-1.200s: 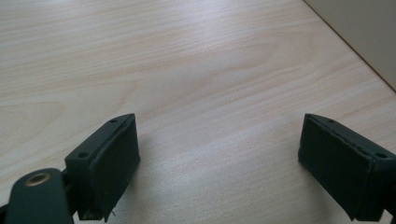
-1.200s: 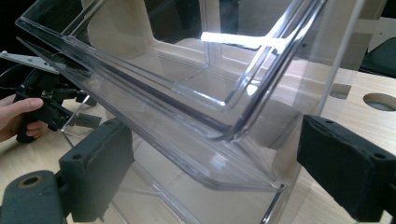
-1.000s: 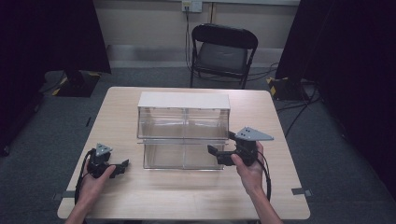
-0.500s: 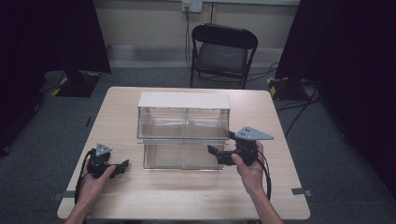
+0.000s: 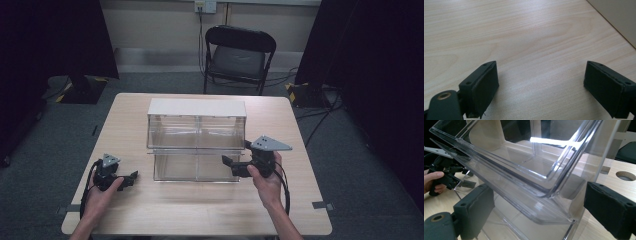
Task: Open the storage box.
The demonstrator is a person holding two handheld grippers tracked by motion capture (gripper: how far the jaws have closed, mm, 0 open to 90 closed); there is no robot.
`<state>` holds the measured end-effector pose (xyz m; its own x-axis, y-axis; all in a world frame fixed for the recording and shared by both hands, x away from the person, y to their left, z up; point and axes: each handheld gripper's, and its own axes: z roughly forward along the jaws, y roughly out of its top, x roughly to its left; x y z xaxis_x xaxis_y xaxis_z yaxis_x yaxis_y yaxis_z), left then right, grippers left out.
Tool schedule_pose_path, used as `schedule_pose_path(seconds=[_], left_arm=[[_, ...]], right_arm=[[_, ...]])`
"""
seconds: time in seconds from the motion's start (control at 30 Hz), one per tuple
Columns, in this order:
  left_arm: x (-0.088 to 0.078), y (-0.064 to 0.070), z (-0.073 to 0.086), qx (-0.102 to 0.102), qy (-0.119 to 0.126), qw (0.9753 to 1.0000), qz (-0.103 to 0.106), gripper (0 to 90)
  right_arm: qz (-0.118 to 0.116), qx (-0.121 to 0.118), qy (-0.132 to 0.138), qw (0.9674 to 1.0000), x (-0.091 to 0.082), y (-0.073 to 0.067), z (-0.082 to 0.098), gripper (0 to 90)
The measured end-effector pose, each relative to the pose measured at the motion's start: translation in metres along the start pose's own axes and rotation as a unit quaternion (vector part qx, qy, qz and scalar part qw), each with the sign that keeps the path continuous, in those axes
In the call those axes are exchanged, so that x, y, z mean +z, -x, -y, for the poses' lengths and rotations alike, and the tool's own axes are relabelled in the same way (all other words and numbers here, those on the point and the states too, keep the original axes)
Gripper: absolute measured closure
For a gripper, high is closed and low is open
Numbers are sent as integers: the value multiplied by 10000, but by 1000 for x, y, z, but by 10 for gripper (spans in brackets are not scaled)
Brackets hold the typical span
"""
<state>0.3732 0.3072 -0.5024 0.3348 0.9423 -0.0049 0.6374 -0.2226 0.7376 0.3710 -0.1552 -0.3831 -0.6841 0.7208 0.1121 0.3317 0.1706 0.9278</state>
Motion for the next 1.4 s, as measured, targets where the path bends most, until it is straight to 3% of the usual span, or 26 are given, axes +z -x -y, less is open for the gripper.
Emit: schedule_pose_path(seconds=[1.4], left_arm=[[0,0,0,4,-3,10000,-2,119]], right_arm=[[27,46,19,10000,1,0,0,82]])
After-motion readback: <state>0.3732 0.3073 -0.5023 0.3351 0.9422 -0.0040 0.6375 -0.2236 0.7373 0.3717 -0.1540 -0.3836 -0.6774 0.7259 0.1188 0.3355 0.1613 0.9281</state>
